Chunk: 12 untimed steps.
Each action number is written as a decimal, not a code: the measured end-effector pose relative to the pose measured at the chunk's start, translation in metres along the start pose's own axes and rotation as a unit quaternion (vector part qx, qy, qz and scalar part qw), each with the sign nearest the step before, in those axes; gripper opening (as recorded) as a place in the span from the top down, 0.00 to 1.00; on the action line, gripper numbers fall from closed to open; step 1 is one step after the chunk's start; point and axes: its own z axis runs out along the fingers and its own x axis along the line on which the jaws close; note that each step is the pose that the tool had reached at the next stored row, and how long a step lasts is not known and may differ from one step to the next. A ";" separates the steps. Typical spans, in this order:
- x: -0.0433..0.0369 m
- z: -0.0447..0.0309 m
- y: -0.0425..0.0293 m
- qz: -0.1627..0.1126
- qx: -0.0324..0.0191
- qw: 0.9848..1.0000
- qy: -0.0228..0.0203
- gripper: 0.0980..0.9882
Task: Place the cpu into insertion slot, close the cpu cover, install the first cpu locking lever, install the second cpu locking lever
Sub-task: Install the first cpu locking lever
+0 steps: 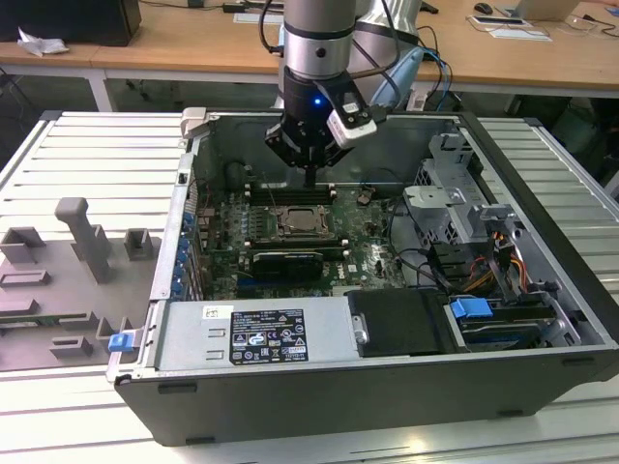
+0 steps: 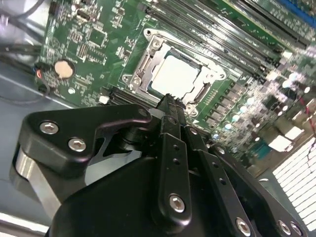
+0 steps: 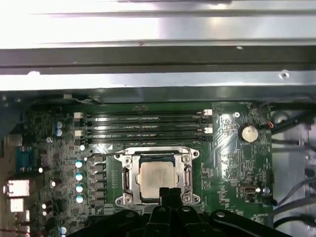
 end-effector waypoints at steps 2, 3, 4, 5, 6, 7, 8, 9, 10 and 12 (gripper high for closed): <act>0.0043 0.0003 -0.0001 -0.005 -0.001 1.000 0.000 0.99; 0.0071 0.0006 -0.0001 -0.005 -0.001 1.000 0.000 0.99; 0.0114 0.0011 -0.0001 -0.005 -0.003 1.000 0.000 0.99; 0.0157 0.0019 -0.0001 -0.006 -0.005 1.000 0.000 0.99; 0.0185 0.0022 -0.0001 -0.006 -0.005 1.000 0.000 0.99; 0.0235 0.0029 -0.0002 -0.006 -0.006 1.000 0.000 0.99; 0.0271 0.0033 -0.0002 -0.006 -0.007 1.000 0.000 0.99; 0.0307 0.0038 -0.0002 -0.006 -0.007 1.000 0.000 0.99; 0.0335 0.0041 -0.0002 -0.007 -0.008 1.000 0.001 0.99; 0.0456 0.0057 -0.0003 -0.007 -0.009 1.000 0.001 0.99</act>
